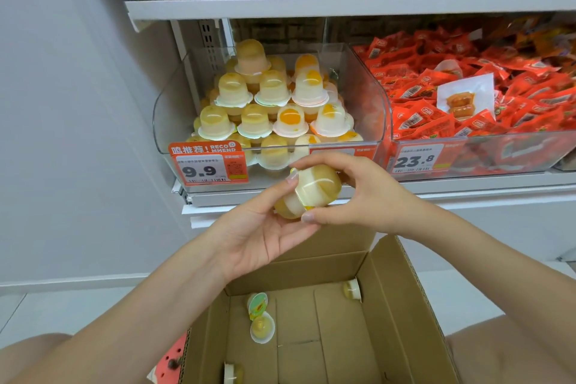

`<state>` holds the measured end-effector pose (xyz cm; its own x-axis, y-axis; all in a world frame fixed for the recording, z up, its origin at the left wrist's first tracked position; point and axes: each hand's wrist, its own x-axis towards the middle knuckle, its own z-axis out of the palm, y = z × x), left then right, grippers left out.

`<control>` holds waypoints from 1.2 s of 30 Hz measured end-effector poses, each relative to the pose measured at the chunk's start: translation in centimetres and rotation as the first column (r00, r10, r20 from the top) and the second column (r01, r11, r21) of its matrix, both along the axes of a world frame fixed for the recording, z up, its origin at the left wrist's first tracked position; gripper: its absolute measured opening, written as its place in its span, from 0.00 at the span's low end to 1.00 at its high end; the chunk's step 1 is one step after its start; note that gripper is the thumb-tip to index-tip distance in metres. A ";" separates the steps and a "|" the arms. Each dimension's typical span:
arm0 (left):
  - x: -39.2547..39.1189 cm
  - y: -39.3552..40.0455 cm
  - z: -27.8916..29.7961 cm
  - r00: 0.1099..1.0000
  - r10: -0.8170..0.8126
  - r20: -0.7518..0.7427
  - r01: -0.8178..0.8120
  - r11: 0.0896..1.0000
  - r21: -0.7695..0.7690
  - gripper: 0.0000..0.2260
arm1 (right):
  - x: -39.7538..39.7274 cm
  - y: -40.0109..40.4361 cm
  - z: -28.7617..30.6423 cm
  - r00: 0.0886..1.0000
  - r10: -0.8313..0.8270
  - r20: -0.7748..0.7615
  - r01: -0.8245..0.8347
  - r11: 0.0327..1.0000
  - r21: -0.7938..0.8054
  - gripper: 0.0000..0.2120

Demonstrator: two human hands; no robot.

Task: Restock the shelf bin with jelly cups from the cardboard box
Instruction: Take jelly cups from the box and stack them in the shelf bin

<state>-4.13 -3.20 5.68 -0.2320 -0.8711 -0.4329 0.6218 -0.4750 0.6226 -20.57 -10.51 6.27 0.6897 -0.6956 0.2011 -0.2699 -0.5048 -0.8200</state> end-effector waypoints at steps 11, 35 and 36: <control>6.3 -2.2 0.3 -0.036 0.178 0.983 0.142 0.975 -0.171 0.17 | 3.7 -5.3 3.6 0.864 -0.432 0.258 0.468 0.879 -0.095 0.23; 7.1 -3.5 0.6 -0.177 0.165 0.970 0.174 0.976 -0.134 0.12 | 9.5 -19.4 9.7 0.766 -0.380 -0.519 0.153 0.891 -0.428 0.41; 7.1 -3.5 0.6 -0.179 0.164 0.970 0.177 0.975 -0.132 0.12 | 9.5 -19.3 9.7 0.763 -0.389 -0.517 0.157 0.886 -0.436 0.42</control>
